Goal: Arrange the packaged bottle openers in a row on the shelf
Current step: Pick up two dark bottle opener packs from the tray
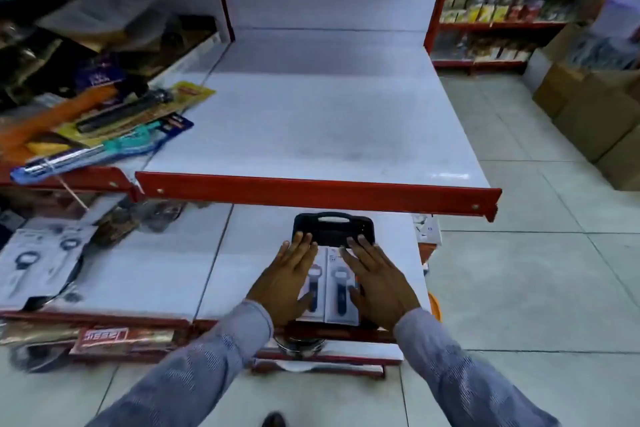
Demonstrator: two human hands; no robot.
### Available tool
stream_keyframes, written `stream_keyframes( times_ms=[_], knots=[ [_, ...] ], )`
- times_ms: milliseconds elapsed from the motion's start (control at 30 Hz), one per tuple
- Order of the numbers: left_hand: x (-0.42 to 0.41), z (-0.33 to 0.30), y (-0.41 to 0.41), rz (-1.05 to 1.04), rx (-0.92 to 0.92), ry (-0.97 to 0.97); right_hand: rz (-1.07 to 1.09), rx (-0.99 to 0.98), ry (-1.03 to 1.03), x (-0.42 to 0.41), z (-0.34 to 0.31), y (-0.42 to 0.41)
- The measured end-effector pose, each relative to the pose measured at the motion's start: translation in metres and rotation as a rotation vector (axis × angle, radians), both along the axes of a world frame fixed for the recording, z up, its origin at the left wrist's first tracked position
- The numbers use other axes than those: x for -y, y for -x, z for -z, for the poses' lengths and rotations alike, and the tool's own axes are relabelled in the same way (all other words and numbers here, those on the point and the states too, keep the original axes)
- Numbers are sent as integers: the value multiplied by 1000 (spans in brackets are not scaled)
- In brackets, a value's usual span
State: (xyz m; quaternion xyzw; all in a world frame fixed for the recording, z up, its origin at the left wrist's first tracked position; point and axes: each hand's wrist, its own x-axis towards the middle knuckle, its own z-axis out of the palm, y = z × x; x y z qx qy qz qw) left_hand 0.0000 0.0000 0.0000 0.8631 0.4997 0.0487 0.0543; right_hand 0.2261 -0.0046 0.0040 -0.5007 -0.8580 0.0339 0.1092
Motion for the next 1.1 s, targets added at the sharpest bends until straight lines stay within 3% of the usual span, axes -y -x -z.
stream_keyframes(
  times_ms=[67,133,300,433,567,800,900,1000,1100],
  knots=[
    [-30,8,-6,-11,-126,258,38,135,333,-28,11,5],
    [-62,12,-11,31,-290,370,33,323,491,-55,17,7],
    [-85,23,-19,103,-452,401,2,488,556,-82,27,15],
    [-88,23,-13,105,-377,337,63,403,500,-81,24,18],
    [-90,13,-6,10,-167,369,171,208,473,-76,13,17],
    [-33,-40,13,-185,439,414,226,-271,400,-33,-52,14],
    [8,-79,25,-178,546,307,208,-390,289,2,-93,17],
    [35,-133,36,-212,662,70,139,-543,122,28,-144,15],
    [42,-197,43,-247,877,-93,148,-726,-39,38,-208,13]
  ],
)
